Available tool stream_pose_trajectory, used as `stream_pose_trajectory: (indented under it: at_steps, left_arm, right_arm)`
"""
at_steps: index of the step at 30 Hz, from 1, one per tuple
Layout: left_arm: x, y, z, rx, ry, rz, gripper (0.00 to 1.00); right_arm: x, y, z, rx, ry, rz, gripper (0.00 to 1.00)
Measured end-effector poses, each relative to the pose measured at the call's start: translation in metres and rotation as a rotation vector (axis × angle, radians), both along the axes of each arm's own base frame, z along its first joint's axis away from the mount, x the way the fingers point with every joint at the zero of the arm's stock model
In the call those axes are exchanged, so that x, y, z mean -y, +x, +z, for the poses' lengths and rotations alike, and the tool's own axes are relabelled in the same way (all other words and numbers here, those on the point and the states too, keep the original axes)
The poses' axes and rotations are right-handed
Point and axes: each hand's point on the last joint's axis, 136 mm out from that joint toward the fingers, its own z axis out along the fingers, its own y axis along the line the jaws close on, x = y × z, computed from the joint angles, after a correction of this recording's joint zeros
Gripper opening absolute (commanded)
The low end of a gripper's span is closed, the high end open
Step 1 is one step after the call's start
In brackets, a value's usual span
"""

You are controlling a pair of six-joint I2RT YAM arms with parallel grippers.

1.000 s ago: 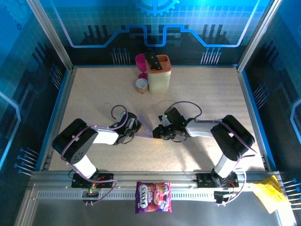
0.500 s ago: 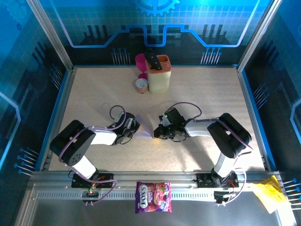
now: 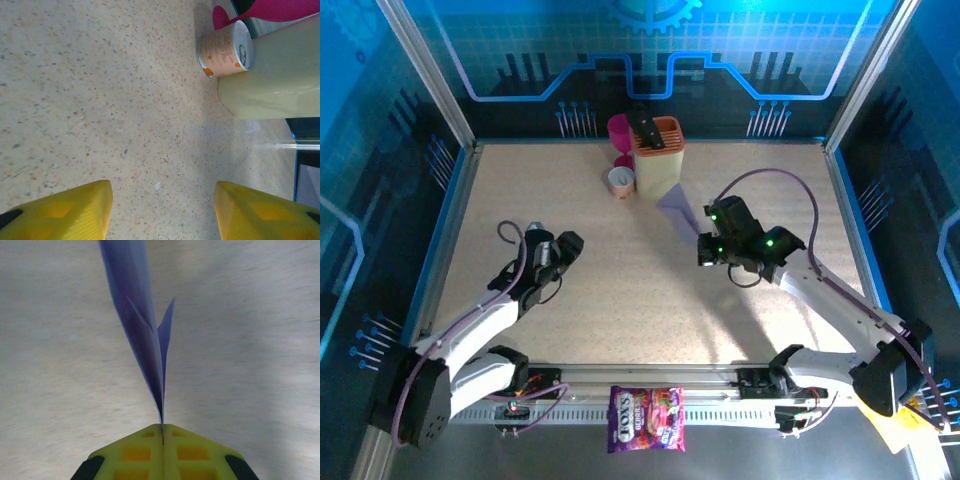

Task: Fold a paper plane with a square sheet of paper (pick it up from the middle)
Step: Turn over the paper at the center of the table.

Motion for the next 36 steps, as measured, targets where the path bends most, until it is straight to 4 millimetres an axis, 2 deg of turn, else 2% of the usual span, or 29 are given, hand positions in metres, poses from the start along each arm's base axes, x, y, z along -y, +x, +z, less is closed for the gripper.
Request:
stream_pose_trajectory:
  at_steps: [4,6,8,11,15,16,18,19,20,24,27,29,32,34,36]
  left_arm:
    - [0.000,-0.013,-0.015,-0.057,0.004,-0.027,0.71]
    - [0.000,-0.017,-0.020,-0.081,0.003,-0.034,0.71]
    - [0.001,-0.020,-0.023,-0.095,-0.003,-0.042,0.72]
    - [0.001,-0.021,-0.024,-0.103,-0.009,-0.046,0.72]
    - [0.001,-0.021,-0.026,-0.114,-0.018,-0.050,0.72]
    - [0.001,-0.021,-0.027,-0.116,-0.020,-0.051,0.72]
    - [0.001,-0.022,-0.027,-0.117,-0.022,-0.054,0.72]
    - [0.002,-0.022,-0.027,-0.119,-0.024,-0.057,0.72]
    - [0.003,-0.022,-0.028,-0.122,-0.025,-0.059,0.73]
    - [0.004,-0.024,-0.034,-0.145,-0.016,-0.079,0.74]
    - [0.006,-0.024,-0.037,-0.160,-0.011,-0.101,0.76]
    - [0.011,-0.022,-0.035,-0.159,-0.015,-0.127,0.76]
    - [0.025,-0.017,-0.027,-0.148,-0.029,-0.177,0.76]
    - [0.047,-0.017,-0.021,-0.140,-0.025,-0.249,0.76]
    - [0.081,-0.018,-0.013,-0.122,-0.024,-0.346,0.77]
  right_arm:
    - [0.044,-0.001,-0.002,-0.018,-0.362,-0.069,0.00]
    - [0.058,-0.002,-0.008,-0.053,-0.569,-0.074,0.00]
    - [0.062,-0.002,-0.017,-0.088,-0.754,-0.063,0.00]
    - [0.057,-0.008,-0.038,-0.139,-0.977,-0.002,0.00]
    - [0.024,-0.025,-0.075,-0.179,-1.103,0.139,0.00]
    - [0.014,-0.031,-0.084,-0.187,-1.103,0.171,0.11]
    - [-0.012,-0.043,-0.102,-0.204,-1.075,0.237,0.38]
    - [-0.027,-0.048,-0.111,-0.212,-1.049,0.267,0.48]
    - [-0.043,-0.052,-0.119,-0.216,-1.016,0.296,0.54]
    - [-0.103,-0.065,-0.134,-0.223,-0.834,0.391,0.58]
    - [-0.118,-0.064,-0.128,-0.241,-0.681,0.406,0.58]
    - [-0.112,-0.054,-0.115,-0.251,-0.555,0.378,0.58]
    - [-0.077,-0.027,-0.090,-0.255,-0.351,0.262,0.57]
    - [-0.043,-0.005,-0.075,-0.244,-0.221,0.150,0.57]
    - [-0.012,0.010,-0.070,-0.239,-0.118,0.053,0.56]
